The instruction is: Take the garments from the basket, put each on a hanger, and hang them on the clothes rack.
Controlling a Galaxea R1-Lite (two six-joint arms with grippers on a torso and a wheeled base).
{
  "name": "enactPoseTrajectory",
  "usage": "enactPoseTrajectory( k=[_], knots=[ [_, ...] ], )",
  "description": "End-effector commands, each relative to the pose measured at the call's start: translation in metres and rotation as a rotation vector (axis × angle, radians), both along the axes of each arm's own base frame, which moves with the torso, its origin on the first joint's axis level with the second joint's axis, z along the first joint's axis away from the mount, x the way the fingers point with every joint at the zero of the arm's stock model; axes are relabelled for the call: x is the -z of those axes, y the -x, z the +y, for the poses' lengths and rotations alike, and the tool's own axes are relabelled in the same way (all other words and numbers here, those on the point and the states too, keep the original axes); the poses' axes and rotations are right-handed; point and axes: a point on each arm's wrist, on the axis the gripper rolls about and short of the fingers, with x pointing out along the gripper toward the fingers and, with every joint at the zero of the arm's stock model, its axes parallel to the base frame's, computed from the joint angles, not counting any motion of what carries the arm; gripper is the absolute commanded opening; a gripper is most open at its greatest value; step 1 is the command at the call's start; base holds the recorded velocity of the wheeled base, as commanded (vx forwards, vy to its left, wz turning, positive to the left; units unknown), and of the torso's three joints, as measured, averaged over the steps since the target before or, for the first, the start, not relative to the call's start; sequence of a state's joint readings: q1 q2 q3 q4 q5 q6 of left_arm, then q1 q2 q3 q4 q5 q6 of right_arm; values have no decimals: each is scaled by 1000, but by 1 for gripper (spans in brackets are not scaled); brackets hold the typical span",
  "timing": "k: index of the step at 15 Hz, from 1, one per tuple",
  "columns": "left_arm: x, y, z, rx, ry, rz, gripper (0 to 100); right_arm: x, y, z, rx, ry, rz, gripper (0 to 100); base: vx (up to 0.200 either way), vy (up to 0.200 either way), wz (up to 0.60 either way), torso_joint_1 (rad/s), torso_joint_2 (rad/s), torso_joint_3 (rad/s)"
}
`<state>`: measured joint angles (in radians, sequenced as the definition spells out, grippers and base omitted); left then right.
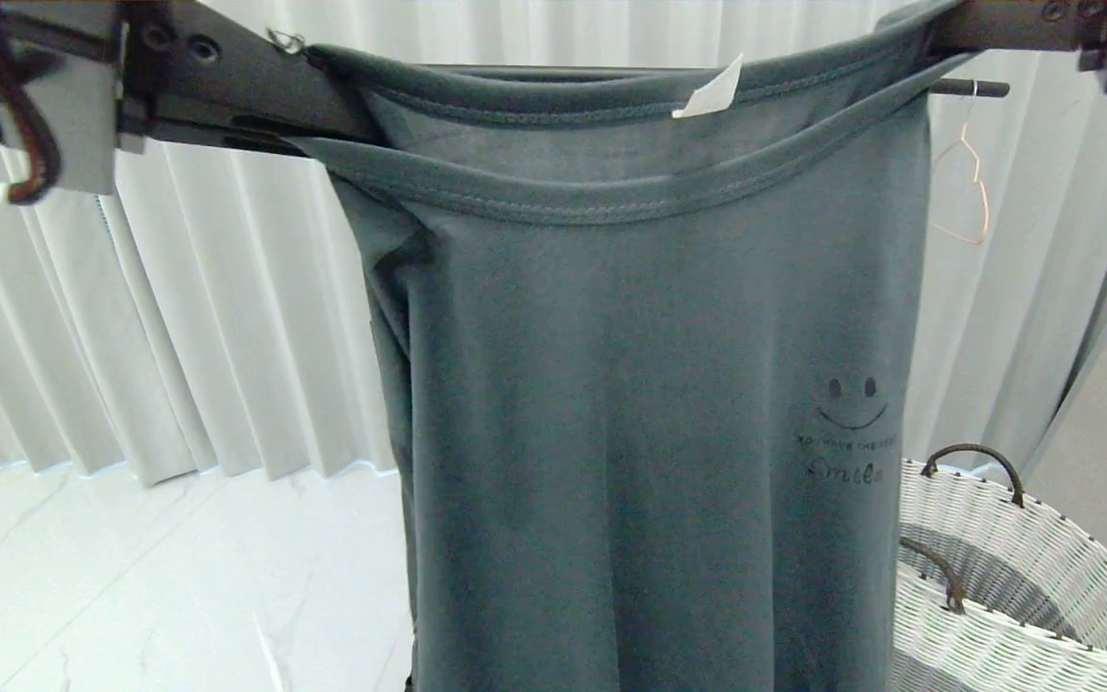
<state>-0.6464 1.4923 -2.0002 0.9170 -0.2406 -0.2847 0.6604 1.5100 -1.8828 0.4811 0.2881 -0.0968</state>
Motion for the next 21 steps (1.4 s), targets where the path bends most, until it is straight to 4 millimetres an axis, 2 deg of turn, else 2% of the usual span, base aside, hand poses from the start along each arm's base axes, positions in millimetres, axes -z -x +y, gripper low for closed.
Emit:
enactPoseTrajectory(
  k=[1,3,4,7,8,9,12,14,17,21],
  knots=[
    [-11,29,14,80,63,-8,0,11,-20,19,-15,17,25,0,0,0,0,0,0,0],
    [-16,50,20,174,105,-13,0,15,-27,30,-30,9,19,0,0,0,0,0,0,0],
    [-16,54,20,193,107,-15,0,16,-27,30,-28,11,21,0,0,0,0,0,0,0],
    [-16,55,20,203,91,-40,0,16,-28,27,-13,14,24,0,0,0,0,0,0,0],
    [-14,52,20,216,39,-106,0,13,-24,19,7,14,24,0,0,0,0,0,0,0],
    [-13,45,21,196,-28,-183,0,11,-18,10,27,22,34,0,0,0,0,0,0,0],
    [-4,6,8,89,-297,-387,0,2,2,-14,74,21,27,0,0,0,0,0,0,0],
    [-4,-13,-7,26,-350,-469,0,-3,12,-21,79,10,12,0,0,0,0,0,0,0],
    [-3,-25,-26,-47,-374,-517,0,0,14,-18,96,25,12,0,0,0,0,0,0,0],
    [-5,-32,-33,-134,-378,-544,0,15,20,-10,70,66,53,0,0,0,0,0,0,0]
  ],
)
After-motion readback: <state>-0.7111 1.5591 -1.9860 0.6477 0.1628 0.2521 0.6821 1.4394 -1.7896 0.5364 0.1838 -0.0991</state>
